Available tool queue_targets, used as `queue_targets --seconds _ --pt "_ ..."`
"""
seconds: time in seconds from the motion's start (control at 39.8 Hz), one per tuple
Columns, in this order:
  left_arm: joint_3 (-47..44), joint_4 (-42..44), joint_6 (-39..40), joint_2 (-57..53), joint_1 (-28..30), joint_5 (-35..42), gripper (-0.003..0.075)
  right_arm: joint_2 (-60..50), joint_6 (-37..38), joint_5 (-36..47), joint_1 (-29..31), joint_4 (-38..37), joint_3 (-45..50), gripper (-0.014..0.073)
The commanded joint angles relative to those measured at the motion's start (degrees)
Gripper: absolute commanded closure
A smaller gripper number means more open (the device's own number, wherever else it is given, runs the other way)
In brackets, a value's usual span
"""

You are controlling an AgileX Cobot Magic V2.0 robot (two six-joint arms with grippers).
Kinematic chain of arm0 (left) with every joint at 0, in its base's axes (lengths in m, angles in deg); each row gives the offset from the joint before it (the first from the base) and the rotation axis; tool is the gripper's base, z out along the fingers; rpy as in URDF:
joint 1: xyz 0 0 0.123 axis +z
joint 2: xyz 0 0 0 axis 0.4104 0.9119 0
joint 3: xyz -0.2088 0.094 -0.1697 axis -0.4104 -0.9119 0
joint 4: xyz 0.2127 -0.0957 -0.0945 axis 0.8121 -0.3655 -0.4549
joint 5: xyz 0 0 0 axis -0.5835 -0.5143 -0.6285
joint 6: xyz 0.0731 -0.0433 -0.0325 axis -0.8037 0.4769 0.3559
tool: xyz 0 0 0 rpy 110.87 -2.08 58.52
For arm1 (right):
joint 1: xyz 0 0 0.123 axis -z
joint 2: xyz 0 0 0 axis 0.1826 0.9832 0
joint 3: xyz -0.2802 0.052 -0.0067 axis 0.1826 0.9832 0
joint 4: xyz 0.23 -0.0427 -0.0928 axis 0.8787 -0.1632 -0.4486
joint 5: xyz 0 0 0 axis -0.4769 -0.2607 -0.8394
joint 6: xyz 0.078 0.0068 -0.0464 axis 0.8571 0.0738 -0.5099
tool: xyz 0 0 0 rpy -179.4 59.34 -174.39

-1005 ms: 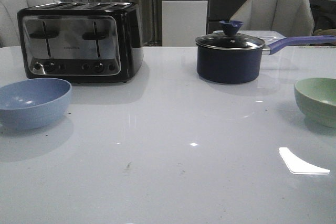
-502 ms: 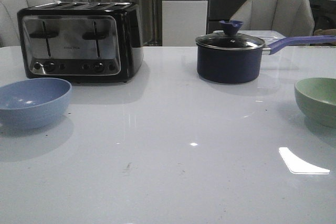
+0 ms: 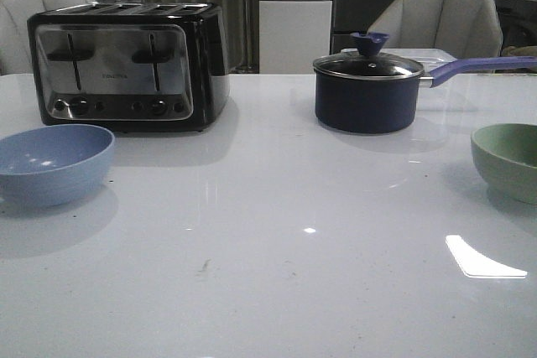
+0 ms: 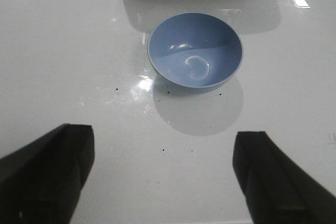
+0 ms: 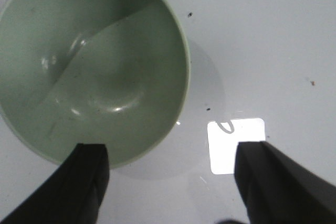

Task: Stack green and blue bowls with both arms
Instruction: 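Lower the right gripper over the pale green bowl's rim and grasp it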

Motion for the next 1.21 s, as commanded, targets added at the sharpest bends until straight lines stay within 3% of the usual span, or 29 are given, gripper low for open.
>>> queue_targets --seconds 0.0,0.58,0.93,1.18 --pt "1.9 -0.6 0.4 0.3 -0.5 4.2 0.0119 0.6 -0.8 2.6 0.3 0.8 -3.2 -0.0001" --pt "1.9 -0.7 0.4 0.3 -0.5 4.1 0.0119 9.7 -0.8 9.3 0.3 2.2 -4.9 0.0016" --pt "1.9 -0.7 0.4 0.3 -0.5 4.1 0.0119 9.9 -0.8 9.4 0.3 2.2 -4.9 0.0421" --pt "1.9 -0.7 0.4 0.3 -0.5 4.1 0.0119 8.3 -0.9 9.4 -0.3 2.2 -5.0 0.0474"
